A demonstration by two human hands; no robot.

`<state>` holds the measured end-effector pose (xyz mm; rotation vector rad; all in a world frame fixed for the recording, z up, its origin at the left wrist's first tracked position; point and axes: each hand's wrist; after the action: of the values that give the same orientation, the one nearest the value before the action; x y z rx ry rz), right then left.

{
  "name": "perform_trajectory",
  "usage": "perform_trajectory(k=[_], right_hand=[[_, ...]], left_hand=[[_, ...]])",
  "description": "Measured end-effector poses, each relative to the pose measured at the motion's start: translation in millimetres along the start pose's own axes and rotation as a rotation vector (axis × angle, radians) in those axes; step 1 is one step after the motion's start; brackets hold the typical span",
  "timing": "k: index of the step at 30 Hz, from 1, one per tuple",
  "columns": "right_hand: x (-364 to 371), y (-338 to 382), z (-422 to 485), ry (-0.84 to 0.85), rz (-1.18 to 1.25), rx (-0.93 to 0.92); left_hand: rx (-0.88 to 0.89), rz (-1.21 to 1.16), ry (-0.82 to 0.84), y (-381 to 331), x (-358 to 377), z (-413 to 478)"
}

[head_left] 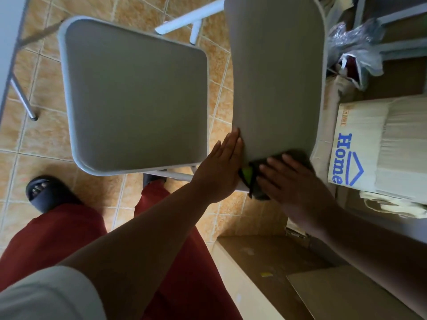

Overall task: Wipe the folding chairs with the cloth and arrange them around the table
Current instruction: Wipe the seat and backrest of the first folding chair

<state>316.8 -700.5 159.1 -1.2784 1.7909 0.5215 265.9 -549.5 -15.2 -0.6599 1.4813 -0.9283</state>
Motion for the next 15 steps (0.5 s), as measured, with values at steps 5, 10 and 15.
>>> perform_trajectory(k=[5,10,15], right_hand=[[-45.1,-23.3,53.2,-0.076,0.039,-0.098],[-66.3,-102.9,160.2,-0.183,-0.23,0.164],[-5.8,-39.6,132.8,0.057,-0.284,-0.009]], left_hand=[[0.014,0.041,0.034,3.5,2.3,-1.9],[-0.055,0.035,0.02,13.4,-0.2,-4.7],[-0.119,0.125,0.036,29.9,-6.1,-11.6]])
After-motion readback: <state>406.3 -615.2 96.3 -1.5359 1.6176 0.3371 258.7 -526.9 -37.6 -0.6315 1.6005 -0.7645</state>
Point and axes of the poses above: each hand's wrist, its own z-axis towards the middle knuckle, its own x-axis out of the palm, y = z × x, and after that the axes turned 5 degrees about -y, right-handed
